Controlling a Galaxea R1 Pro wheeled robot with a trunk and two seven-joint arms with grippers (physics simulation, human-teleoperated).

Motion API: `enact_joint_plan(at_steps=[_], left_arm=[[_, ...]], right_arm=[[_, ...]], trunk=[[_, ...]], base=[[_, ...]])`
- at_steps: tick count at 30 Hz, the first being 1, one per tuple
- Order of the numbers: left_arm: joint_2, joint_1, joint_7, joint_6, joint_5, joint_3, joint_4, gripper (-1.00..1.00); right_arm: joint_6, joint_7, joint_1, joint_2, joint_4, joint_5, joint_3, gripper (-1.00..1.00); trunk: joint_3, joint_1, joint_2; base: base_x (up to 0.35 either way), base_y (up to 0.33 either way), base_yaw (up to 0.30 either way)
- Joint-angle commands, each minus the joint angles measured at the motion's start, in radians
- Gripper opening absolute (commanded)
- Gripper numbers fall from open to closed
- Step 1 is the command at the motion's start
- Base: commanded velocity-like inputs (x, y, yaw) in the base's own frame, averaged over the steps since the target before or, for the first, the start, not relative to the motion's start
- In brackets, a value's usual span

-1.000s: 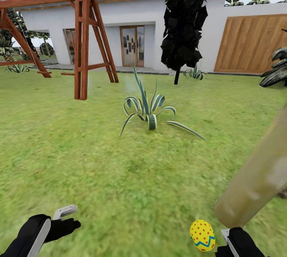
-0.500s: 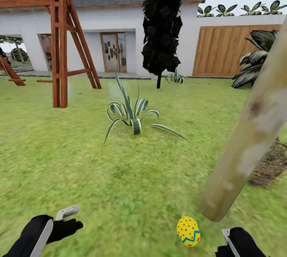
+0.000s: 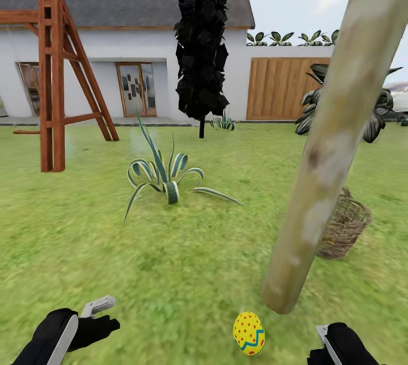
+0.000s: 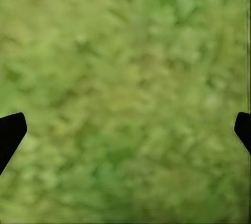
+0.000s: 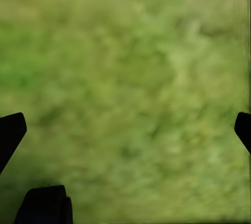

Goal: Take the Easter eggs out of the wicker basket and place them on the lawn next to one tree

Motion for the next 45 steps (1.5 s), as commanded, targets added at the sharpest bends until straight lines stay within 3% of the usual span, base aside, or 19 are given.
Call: enact_joint_plan(at_steps=[1, 20, 45], left_arm=[[0.0, 0.0, -0.003, 0.005, -0.001, 0.002, -0.001, 1.0], [-0.005, 0.0, -0.002, 0.005, 0.0, 0.002, 0.0, 1.0], [-0.004, 0.0, -0.002, 0.002, -0.001, 0.002, 0.023, 1.0]], right_arm=[[0.004, 0.006, -0.001, 0.0, -0.001, 0.004, 0.001, 1.0], [0.004, 0.006, -0.001, 0.001, 0.0, 0.004, 0.001, 1.0], [0.007, 0.008, -0.001, -0.006, -0.001, 0.0, -0.001, 1.0]], trunk=[[0.004, -0.001, 0.0], [0.08, -0.009, 0.005], [0.163, -0.105, 0.18]], base=[[0.0, 0.0, -0.286], [0.0, 0.0, -0.189], [0.0, 0.0, -0.286]])
